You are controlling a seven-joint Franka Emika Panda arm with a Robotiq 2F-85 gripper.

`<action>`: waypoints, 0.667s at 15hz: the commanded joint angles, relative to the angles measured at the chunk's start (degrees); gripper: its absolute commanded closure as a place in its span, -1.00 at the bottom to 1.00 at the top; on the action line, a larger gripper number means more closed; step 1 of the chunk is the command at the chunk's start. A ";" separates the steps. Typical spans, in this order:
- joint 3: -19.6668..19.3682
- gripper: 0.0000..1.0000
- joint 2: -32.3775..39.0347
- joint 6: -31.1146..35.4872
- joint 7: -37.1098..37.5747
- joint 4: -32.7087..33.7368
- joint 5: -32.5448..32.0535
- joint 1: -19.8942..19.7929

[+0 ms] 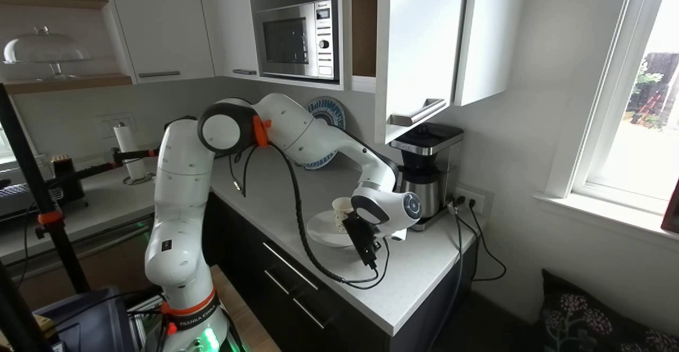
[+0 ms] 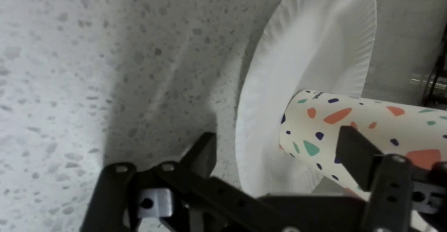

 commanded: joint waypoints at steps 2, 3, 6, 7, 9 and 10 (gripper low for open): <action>0.51 -0.20 2.59 0.20 -0.55 0.83 -3.33 -0.85; 0.55 -0.22 2.65 0.31 -0.47 0.92 -3.77 -0.92; 0.66 -0.69 2.54 0.72 -0.21 0.87 -4.52 -0.89; 0.75 -0.77 2.45 0.61 -0.09 0.79 -4.54 -0.80; 1.02 -0.98 1.87 0.84 0.90 0.25 -4.80 -0.30; 1.21 -1.00 1.50 1.12 1.40 -0.11 -5.11 0.05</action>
